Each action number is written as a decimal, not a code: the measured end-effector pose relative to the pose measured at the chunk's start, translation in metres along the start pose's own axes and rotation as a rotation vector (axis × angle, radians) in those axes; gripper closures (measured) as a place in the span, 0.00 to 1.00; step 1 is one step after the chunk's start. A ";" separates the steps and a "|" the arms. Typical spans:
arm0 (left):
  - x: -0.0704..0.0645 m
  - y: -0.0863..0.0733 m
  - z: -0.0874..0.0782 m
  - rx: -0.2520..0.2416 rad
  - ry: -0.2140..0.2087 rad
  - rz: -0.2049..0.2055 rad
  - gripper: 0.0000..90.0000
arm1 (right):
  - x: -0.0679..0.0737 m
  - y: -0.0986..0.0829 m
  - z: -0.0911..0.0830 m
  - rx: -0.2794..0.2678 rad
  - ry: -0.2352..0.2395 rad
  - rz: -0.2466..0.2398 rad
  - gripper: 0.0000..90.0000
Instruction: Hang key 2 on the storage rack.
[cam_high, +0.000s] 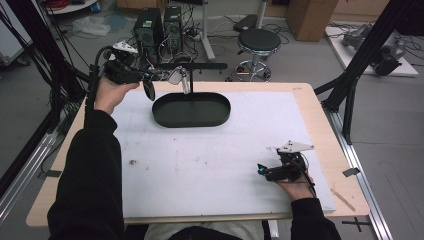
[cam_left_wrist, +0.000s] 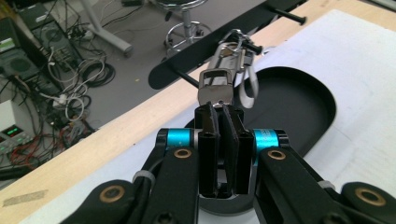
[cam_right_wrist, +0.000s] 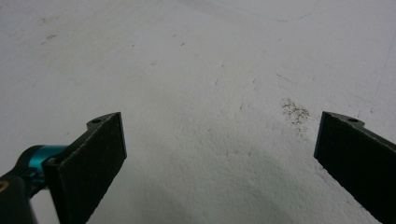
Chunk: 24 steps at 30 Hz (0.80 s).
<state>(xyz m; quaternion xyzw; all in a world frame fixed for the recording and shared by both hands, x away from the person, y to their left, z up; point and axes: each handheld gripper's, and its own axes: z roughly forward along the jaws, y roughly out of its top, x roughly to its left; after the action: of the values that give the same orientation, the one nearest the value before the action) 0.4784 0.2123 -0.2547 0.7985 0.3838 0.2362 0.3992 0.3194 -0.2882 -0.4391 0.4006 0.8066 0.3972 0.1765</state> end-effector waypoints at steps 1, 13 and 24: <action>0.001 -0.001 0.003 0.001 0.000 -0.007 0.94 | 0.000 0.000 0.000 -0.001 -0.001 -0.001 0.02; -0.010 -0.004 0.039 0.138 0.074 0.024 0.94 | -0.002 -0.002 -0.002 -0.001 -0.005 0.010 0.02; -0.006 -0.005 0.051 0.122 0.119 -0.007 0.94 | -0.002 -0.003 -0.001 0.004 -0.008 0.005 0.02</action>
<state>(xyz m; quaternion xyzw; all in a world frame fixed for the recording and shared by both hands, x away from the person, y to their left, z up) 0.5073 0.1864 -0.2885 0.8046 0.4230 0.2581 0.3273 0.3182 -0.2913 -0.4405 0.4046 0.8056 0.3947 0.1777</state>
